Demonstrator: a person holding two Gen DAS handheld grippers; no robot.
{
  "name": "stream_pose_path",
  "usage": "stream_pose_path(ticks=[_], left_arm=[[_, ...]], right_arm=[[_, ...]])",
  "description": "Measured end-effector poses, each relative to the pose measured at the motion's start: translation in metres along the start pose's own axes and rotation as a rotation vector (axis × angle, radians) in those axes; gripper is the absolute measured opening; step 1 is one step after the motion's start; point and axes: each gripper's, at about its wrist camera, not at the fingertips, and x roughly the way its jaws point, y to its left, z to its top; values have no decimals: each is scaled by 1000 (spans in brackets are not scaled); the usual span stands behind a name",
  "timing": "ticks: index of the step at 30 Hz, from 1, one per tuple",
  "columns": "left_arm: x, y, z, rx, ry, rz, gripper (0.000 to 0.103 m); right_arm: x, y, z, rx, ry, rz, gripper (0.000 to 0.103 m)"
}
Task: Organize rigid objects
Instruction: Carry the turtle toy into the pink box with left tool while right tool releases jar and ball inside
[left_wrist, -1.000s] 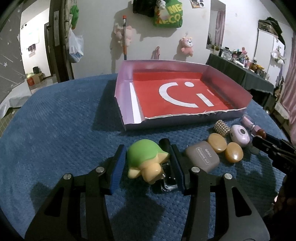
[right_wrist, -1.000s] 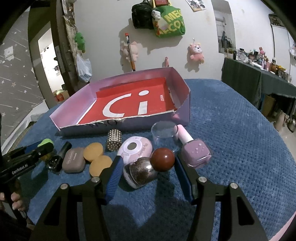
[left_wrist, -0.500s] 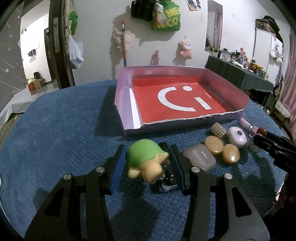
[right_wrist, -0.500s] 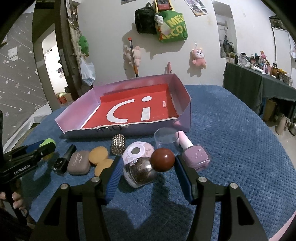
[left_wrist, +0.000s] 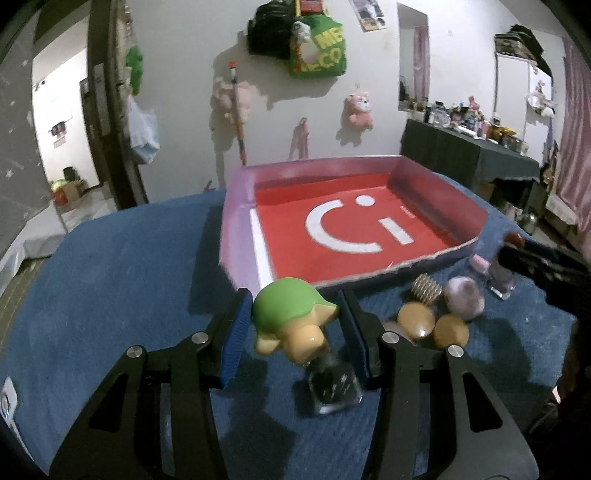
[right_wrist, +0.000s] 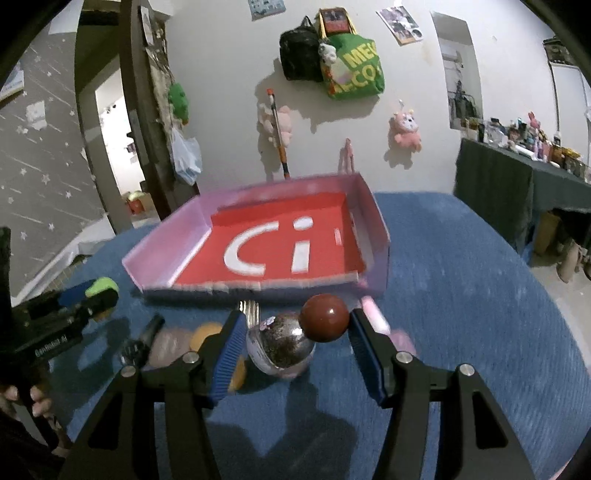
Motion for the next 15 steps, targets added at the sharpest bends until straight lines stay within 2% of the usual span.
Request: stream_pose_path(ticks=[3, 5, 7, 10, 15], left_arm=[[8, -7, 18, 57, -24, 17, 46], [16, -8, 29, 66, -18, 2, 46], [28, -9, 39, 71, 2, -21, 46], [48, -10, 50, 90, 29, -10, 46], [80, -9, 61, 100, 114, -41, 46]], right_arm=[[15, -4, 20, -18, 5, 9, 60], [29, -9, 32, -13, 32, 28, 60], [49, -13, 43, -24, 78, 27, 60], [70, -19, 54, -37, 129, 31, 60], [100, -25, 69, -52, 240, 47, 60]])
